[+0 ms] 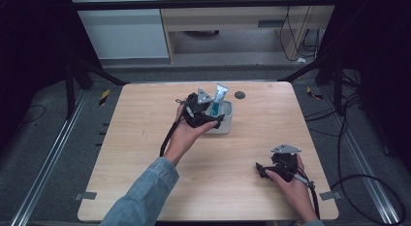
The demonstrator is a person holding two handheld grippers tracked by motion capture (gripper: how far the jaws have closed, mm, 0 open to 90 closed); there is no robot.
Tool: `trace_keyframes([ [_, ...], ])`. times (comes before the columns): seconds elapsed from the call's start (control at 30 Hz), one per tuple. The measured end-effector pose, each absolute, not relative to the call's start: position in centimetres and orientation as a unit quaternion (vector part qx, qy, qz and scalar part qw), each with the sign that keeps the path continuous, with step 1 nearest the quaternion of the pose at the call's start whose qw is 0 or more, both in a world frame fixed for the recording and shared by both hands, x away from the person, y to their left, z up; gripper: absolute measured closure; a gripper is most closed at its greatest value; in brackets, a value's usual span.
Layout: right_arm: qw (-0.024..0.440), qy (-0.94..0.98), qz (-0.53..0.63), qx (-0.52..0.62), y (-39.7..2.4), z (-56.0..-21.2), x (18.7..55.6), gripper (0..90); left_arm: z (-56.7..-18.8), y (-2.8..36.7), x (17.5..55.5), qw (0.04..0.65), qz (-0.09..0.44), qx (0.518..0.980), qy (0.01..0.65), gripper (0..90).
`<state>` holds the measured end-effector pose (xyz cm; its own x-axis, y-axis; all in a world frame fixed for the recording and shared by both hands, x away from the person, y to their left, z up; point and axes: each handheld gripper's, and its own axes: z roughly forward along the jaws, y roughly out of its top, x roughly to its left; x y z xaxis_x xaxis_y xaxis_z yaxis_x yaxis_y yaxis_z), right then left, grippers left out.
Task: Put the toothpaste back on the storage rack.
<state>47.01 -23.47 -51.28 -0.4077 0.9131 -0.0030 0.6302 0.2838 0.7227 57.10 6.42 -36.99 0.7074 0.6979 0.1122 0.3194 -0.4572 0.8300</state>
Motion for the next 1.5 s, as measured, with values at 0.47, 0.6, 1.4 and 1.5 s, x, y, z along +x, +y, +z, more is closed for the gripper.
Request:
trace_keyframes([
  [0.47, 0.216, 0.772, 0.328, 0.5, -23.5, -51.3, 47.0, 0.8, -36.7, 8.0, 55.6, 0.404, 0.214, 0.833, 0.31, 8.8],
  [0.6, 0.216, 0.771, 0.328, 0.501, -23.4, -51.3, 47.0, 0.9, -36.8, 8.5, 55.1, 0.402, 0.212, 0.834, 0.312, 7.0],
  [1.4, 0.216, 0.771, 0.329, 0.502, -23.4, -51.3, 47.0, 0.9, -41.6, 14.0, 53.1, 0.369, 0.197, 0.838, 0.349, 5.0],
  [1.5, 0.216, 0.771, 0.328, 0.501, -23.4, -51.3, 47.0, 0.9, -42.1, 14.5, 53.0, 0.365, 0.196, 0.838, 0.354, 5.1],
])
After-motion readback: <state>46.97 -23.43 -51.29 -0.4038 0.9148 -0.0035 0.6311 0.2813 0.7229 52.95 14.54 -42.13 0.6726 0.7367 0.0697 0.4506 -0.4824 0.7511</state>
